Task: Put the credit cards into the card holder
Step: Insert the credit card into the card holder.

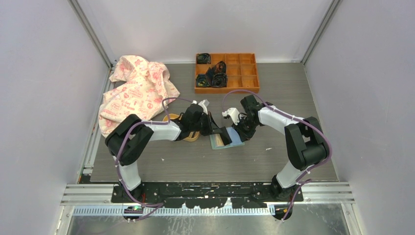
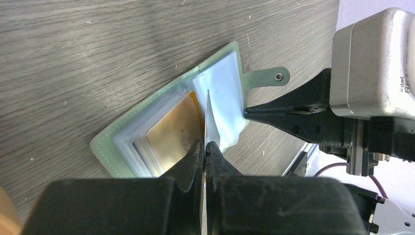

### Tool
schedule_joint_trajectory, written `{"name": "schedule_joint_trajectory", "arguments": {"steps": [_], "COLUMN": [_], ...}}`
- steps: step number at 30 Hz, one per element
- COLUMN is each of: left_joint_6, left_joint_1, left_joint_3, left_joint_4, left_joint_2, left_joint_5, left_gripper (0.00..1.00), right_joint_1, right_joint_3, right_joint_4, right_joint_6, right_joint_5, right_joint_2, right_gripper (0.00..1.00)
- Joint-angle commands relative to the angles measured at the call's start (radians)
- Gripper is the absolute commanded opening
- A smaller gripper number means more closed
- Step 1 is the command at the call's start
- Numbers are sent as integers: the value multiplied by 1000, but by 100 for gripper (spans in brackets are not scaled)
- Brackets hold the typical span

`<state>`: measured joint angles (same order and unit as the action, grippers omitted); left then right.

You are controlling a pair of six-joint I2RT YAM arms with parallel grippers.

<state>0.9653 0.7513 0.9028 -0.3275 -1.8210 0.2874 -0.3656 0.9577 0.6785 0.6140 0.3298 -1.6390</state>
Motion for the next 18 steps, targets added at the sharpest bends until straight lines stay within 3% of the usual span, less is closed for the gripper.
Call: {"name": "schedule_joint_trajectory", "arguments": {"steps": [1, 7, 18], "left_joint_6": [-14, -10, -79], "left_joint_1": [7, 7, -40], "left_joint_3": [43, 54, 15], "left_joint_4": [18, 15, 105], "left_joint_2": [-17, -29, 92], "left_joint_5": [-2, 6, -66], "left_gripper": [0, 0, 0], "right_joint_1": [-7, -7, -8], "right_joint_3": [36, 38, 41], "right_joint_4": [1, 4, 10], "right_joint_6": [-11, -10, -10], "right_joint_5": [-5, -6, -5], "right_joint_2": [4, 0, -5], "right_gripper": [7, 7, 6]}}
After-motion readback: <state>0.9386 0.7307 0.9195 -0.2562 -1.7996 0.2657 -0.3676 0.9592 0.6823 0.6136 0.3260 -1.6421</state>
